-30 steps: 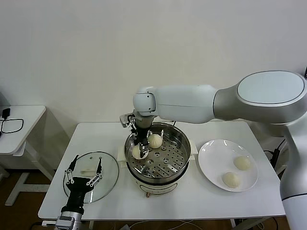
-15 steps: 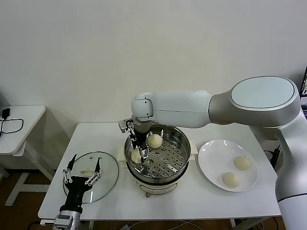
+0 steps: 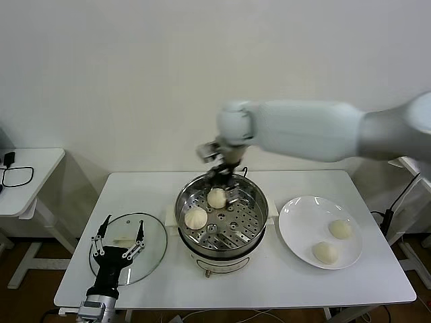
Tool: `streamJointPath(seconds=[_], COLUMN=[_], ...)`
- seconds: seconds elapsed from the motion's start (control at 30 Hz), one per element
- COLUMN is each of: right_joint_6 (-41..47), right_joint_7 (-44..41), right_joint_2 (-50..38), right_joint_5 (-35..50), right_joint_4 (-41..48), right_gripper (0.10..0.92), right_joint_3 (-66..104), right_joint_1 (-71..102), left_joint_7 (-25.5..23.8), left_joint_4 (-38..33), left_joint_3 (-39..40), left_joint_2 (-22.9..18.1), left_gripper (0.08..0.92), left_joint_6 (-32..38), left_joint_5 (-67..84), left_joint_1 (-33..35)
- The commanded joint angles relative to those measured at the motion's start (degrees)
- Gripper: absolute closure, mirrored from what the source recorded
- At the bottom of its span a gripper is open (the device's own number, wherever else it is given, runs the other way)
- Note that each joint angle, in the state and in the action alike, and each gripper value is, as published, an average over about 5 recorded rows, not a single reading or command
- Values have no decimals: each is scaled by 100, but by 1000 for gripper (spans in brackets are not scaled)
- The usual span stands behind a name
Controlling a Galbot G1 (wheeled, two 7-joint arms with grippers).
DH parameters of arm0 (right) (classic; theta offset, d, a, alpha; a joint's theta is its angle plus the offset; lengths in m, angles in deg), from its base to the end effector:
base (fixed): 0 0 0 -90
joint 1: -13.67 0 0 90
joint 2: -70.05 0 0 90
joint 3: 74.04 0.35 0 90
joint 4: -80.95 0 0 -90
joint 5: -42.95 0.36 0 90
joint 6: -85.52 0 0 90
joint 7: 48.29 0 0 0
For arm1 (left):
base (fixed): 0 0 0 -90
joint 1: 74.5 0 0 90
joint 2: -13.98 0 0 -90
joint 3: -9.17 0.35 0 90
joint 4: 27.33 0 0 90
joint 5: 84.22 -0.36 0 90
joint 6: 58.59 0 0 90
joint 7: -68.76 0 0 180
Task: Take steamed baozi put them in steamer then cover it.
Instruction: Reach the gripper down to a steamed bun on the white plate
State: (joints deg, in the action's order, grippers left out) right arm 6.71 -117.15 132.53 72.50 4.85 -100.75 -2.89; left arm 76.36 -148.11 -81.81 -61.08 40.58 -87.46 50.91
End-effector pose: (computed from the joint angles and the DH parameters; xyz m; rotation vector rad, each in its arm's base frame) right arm 0.5541 0.0752 0.0009 1.6610 -1.0776 1.5499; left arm 0.1600 0.0478 -0.3086 0.0319 3.0127 0.4042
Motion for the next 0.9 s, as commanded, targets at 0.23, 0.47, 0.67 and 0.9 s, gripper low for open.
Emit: streamJointPath(seconds=[0.23,0.47,0.67,0.9], right_joint_6=[-1243,-1430,-1415,-1396], right_joint_7=[-807,-525,-358,-159], right_joint_2=[-3081,-3198,-3018,-2828], right_joint_5=[-1740,-2182,-2557,-2770], right_joint_4=[-82,309,521,816], right_gripper=[203,203,203,203], right_joint_3=[147,805,1309,1649], right_joint_1=[833,2325,2973,3422], left_joint_7=[0,3,3,7], left_joint_4=[11,-13,-10,10], left_joint_3=[39,-10,-75,-146], left_joint_2=[-39,-87,-118,-127], left_gripper=[177,177,177,177], left_joint_6=[-12,-28,-15,9], left_joint_5=[-37,-56,-62,-60], left_joint_1=[-3,42,93,121])
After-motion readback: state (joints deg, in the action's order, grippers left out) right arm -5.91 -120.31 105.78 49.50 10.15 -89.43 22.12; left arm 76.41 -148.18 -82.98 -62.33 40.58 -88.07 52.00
